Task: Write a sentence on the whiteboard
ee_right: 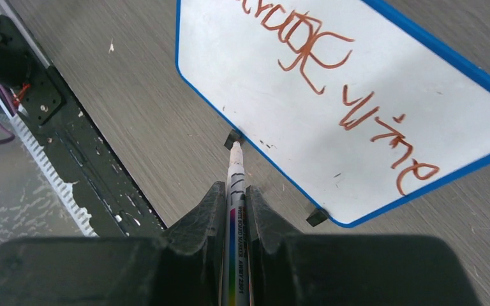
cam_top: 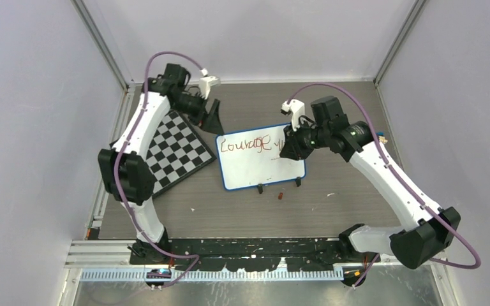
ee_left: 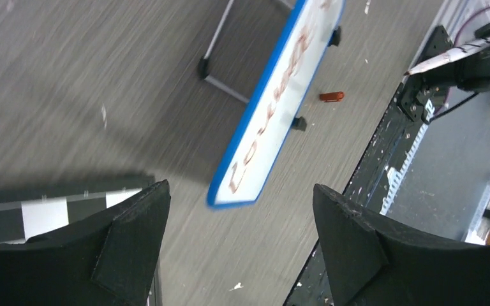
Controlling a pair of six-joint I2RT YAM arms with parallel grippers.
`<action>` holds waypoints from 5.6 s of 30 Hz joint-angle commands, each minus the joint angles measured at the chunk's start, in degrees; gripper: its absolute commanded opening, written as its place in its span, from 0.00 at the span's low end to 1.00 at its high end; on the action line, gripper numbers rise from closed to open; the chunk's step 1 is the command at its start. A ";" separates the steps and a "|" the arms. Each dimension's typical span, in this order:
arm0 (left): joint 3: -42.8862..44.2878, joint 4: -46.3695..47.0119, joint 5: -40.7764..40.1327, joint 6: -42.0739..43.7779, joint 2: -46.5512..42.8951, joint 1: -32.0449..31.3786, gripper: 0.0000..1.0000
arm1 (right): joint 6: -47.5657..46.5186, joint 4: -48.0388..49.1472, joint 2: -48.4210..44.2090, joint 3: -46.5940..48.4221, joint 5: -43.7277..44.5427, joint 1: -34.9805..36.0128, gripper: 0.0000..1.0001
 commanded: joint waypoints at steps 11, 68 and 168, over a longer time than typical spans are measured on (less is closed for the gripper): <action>-27.13 19.94 8.41 -6.76 -9.44 6.63 0.78 | 1.41 10.51 6.55 -2.70 3.53 8.14 0.00; -36.09 25.75 9.37 -11.09 -11.32 2.12 0.08 | 2.07 8.42 2.85 -2.44 12.39 12.41 0.00; -35.86 25.66 6.87 -11.74 -7.27 0.52 0.00 | 1.10 25.03 9.26 -7.97 16.30 21.95 0.00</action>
